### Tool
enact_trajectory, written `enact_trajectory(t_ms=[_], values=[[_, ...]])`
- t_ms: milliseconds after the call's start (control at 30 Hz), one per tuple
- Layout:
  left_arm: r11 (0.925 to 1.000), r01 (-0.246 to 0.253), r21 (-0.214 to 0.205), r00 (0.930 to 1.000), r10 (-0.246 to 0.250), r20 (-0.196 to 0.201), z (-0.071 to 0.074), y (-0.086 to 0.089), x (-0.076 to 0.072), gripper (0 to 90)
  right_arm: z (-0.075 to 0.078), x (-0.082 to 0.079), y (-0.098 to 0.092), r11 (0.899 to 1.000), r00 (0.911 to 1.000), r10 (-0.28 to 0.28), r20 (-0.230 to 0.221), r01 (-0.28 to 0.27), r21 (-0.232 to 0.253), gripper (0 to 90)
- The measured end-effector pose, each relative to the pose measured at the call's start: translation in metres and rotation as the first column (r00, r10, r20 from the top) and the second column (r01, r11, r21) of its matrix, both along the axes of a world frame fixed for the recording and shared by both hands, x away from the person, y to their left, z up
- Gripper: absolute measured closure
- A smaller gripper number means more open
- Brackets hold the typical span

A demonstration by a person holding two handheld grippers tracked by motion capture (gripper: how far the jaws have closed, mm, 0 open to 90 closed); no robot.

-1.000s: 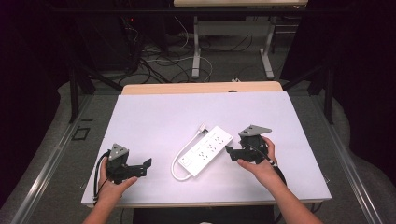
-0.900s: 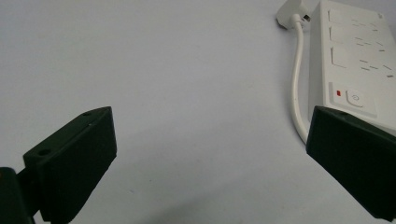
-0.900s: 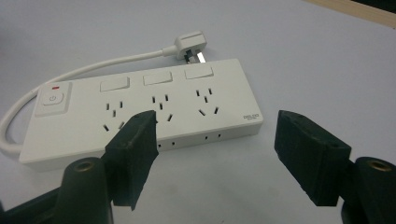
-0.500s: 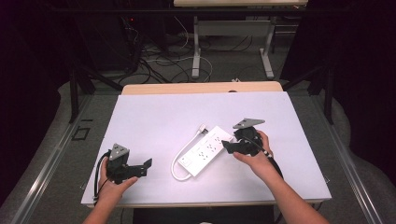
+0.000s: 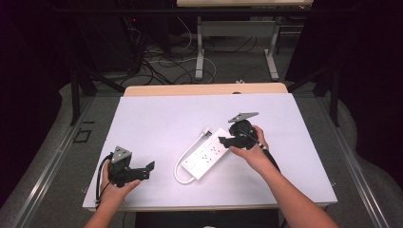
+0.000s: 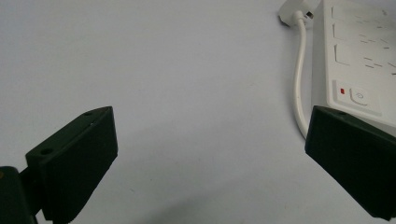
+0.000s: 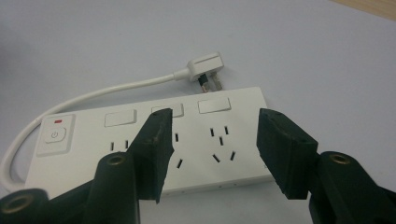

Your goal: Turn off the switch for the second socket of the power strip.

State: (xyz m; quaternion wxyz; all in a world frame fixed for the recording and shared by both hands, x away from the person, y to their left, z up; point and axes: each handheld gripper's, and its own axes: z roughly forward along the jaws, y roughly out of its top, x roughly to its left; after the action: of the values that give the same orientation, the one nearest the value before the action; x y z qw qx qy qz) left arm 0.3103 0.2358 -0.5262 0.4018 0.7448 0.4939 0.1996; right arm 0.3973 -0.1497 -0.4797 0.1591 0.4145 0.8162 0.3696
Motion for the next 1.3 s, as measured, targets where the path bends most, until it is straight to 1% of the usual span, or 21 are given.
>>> enact_trajectory(t_ms=[67,100,167,233,300,433,467,500,600,700,733,767,833,867,933,1100,1233,1267,1300], values=[[1.0000,-0.001,-0.001,1.0000,0.001,0.000,0.000,0.000,0.000,2.1,-0.001,0.003,0.003,1.000,1.0000,0.005,-0.003,-0.005,-0.006,48.4],[1.0000,-0.004,-0.009,1.0000,0.004,-0.002,-0.001,-0.001,0.000,2.1,-0.001,0.003,0.003,1.000,1.0000,0.005,-0.003,-0.005,-0.006,48.4],[1.0000,-0.002,-0.008,1.0000,0.002,-0.001,-0.001,-0.001,0.000,2.2,-0.001,0.005,0.008,1.000,0.9999,0.005,-0.011,-0.005,-0.011,49.8],[1.0000,-0.002,-0.006,1.0000,0.002,-0.006,-0.001,-0.001,0.000,2.2,-0.002,0.007,0.009,1.000,0.9999,0.012,-0.008,-0.012,-0.012,50.2],[1.0000,-0.006,-0.002,1.0000,0.006,-0.007,-0.001,-0.001,0.001,2.7,-0.003,0.010,0.011,1.000,0.9998,0.012,-0.014,-0.012,0.000,52.0],[1.0000,-0.007,-0.002,0.9999,0.007,-0.010,-0.002,0.000,0.001,3.0,-0.004,0.014,0.014,1.000,0.9999,0.007,-0.016,-0.007,0.006,54.0],[0.9999,-0.014,-0.003,0.9999,0.014,-0.001,-0.002,-0.001,0.001,3.2,-0.004,0.014,0.014,1.000,0.9998,0.007,-0.020,-0.007,0.009,54.8],[0.9999,-0.013,-0.004,0.9999,0.013,-0.002,-0.002,-0.001,0.001,3.2,-0.004,0.014,0.014,1.000,0.9998,0.007,-0.020,-0.007,0.009,54.8],[0.9999,-0.014,-0.003,0.9999,0.014,-0.004,-0.002,-0.001,0.001,3.2,-0.006,0.017,0.016,1.000,0.9995,0.008,-0.031,-0.008,0.025,56.8],[0.9999,-0.010,0.006,0.9999,0.010,-0.005,-0.002,0.000,0.001,3.4,-0.008,0.020,0.018,1.000,0.9994,0.007,-0.033,-0.006,0.025,57.7],[0.9999,-0.010,0.006,0.9999,0.010,-0.005,-0.002,0.000,0.001,3.4,-0.009,0.021,0.019,1.000,0.9993,0.004,-0.037,-0.003,0.027,58.1],[0.9999,-0.015,-0.002,0.9999,0.015,-0.003,-0.003,-0.001,0.002,3.4,-0.009,0.021,0.019,1.000,0.9993,0.004,-0.037,-0.003,0.027,58.1],[0.9999,-0.014,0.000,0.9999,0.014,-0.004,-0.003,-0.001,0.002,3.5,-0.010,0.022,0.020,1.000,0.9994,0.006,-0.033,-0.005,0.025,59.7],[0.9999,-0.015,0.001,0.9999,0.015,-0.004,-0.003,0.000,0.002,3.6,-0.011,0.023,0.020,0.999,0.9993,0.007,-0.035,-0.006,0.035,60.2],[1.0000,-0.009,0.004,0.9999,0.009,-0.009,-0.002,0.000,0.002,3.7,-0.013,0.024,0.022,1.000,0.9993,0.004,-0.037,-0.003,0.030,60.7],[0.9999,-0.013,0.004,0.9999,0.013,-0.009,-0.003,0.000,0.002,4.1,-0.017,0.027,0.027,0.999,0.9992,0.005,-0.040,-0.003,0.033,62.1],[0.9999,-0.013,0.005,0.9999,0.013,-0.008,-0.003,0.000,0.002,4.5,-0.020,0.028,0.031,0.999,0.9982,0.000,-0.059,0.002,0.036,64.2],[0.9999,-0.014,0.006,0.9999,0.014,-0.009,-0.003,0.000,0.002,4.6,-0.021,0.030,0.031,1.000,0.9988,0.009,-0.048,-0.008,0.030,64.8],[0.9999,-0.015,0.006,0.9998,0.015,-0.009,-0.003,0.000,0.002,4.7,-0.022,0.030,0.032,1.000,0.9985,0.005,-0.054,-0.003,0.031,65.6]])
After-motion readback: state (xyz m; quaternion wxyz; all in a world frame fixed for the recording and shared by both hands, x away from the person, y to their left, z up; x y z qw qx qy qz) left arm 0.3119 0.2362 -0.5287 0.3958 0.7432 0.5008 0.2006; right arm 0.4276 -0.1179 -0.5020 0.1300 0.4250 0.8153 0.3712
